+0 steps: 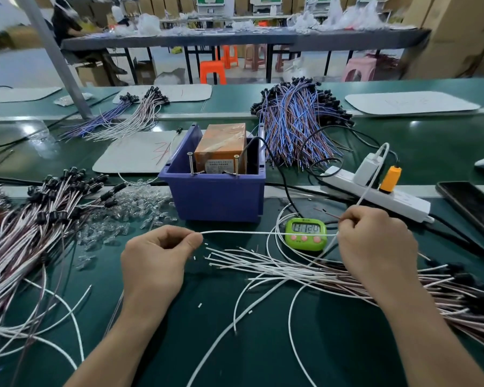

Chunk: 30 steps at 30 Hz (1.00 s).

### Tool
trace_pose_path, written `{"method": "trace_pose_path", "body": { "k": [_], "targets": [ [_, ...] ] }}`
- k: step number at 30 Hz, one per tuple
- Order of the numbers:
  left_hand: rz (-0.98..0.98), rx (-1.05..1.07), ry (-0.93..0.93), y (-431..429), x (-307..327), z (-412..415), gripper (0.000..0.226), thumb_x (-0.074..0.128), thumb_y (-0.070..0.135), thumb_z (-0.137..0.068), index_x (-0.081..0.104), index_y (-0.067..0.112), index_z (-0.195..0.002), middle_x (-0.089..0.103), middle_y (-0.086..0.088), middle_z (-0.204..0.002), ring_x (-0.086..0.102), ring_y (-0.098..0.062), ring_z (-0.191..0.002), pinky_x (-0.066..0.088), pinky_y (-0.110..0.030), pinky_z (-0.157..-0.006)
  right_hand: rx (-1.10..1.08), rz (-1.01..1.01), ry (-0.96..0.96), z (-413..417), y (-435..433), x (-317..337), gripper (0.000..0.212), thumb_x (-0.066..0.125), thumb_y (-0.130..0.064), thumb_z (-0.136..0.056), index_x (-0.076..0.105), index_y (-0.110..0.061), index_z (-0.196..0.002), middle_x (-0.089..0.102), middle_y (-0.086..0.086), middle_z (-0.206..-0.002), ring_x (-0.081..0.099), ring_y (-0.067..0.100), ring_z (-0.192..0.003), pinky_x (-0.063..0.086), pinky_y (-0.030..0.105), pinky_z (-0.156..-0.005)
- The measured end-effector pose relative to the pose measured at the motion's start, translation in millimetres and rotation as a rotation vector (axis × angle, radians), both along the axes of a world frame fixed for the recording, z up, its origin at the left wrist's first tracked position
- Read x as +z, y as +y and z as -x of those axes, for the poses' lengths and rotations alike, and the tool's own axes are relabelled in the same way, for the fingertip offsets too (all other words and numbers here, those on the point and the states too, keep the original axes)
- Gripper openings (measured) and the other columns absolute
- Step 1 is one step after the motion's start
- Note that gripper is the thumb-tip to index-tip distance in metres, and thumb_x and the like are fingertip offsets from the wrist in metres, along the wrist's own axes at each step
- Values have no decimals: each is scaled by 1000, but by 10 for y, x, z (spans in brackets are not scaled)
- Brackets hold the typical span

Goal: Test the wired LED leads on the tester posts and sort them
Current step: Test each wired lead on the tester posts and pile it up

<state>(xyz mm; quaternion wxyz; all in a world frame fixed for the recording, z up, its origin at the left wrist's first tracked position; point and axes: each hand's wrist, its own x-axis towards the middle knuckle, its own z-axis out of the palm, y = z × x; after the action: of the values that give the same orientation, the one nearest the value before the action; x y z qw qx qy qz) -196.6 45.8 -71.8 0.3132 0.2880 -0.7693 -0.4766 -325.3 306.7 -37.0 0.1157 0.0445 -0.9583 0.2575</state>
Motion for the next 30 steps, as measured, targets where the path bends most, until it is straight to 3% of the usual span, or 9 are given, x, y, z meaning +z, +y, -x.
{"method": "trace_pose_path", "body": {
  "k": [3,6,9,12,17,20,22,25,30],
  "targets": [
    [-99,-84,72,-24,-17,29,26,84,14,-82,80,40,-81,77,5,-70,74,-13,-63,55,-23,-64,113,68,67,2,-4,-42,23,55,-15,-93,75,-23,-87,68,8,-83,59,32,-80,51,39,-74],
    [-149,-193,108,13,-10,38,32,79,2,-85,81,34,-83,78,-1,-74,75,-17,-66,56,-17,-65,263,175,66,-51,-71,-31,24,59,-10,-92,73,-25,-80,69,-12,-72,57,7,-58,40,22,-55],
    [-202,-330,111,94,28,23,26,80,3,-83,82,29,-81,77,-8,-73,73,-19,-64,57,-20,-67,388,226,45,-138,-169,-44,26,62,-8,-91,72,-28,-79,70,-16,-71,58,0,-63,35,11,-53],
    [-260,-413,123,200,97,-2,11,81,16,-74,82,25,-80,76,-10,-72,72,-18,-62,56,-20,-65,508,260,22,-254,-277,-67,23,63,-11,-92,70,-31,-82,67,-20,-72,58,1,-64,37,12,-56],
    [-121,-441,100,336,156,-14,28,86,1,-75,83,28,-77,75,-4,-65,70,-12,-58,52,-16,-60,763,335,25,-450,-433,-50,17,58,-21,-97,67,-36,-96,68,-23,-86,64,3,-83,43,12,-69],
    [-121,-478,138,384,210,-27,20,84,10,-71,83,28,-78,76,-1,-68,71,-12,-60,55,-20,-61,811,416,118,-517,-506,-40,15,57,-27,-99,68,-35,-101,69,-20,-96,66,7,-96,48,19,-81],
    [-101,-482,152,386,243,-38,19,83,13,-71,83,31,-77,76,0,-67,71,-12,-59,56,-21,-61,761,480,168,-536,-522,-27,15,56,-27,-100,69,-36,-102,69,-20,-94,66,8,-92,48,17,-78],
    [-87,-508,169,393,293,-58,19,82,12,-72,82,31,-76,74,-1,-65,69,-11,-57,54,-20,-61,765,536,97,-549,-504,-12,23,62,-24,-96,74,-38,-109,70,-26,-87,69,6,-83,47,10,-71],
    [-164,-524,235,406,316,-72,17,84,2,-73,82,19,-75,73,-7,-62,67,-11,-56,53,-18,-59,787,532,-44,-532,-497,-2,8,69,-33,-89,76,-36,-86,68,-13,-67,61,10,-60,44,19,-54]
  ]
}}
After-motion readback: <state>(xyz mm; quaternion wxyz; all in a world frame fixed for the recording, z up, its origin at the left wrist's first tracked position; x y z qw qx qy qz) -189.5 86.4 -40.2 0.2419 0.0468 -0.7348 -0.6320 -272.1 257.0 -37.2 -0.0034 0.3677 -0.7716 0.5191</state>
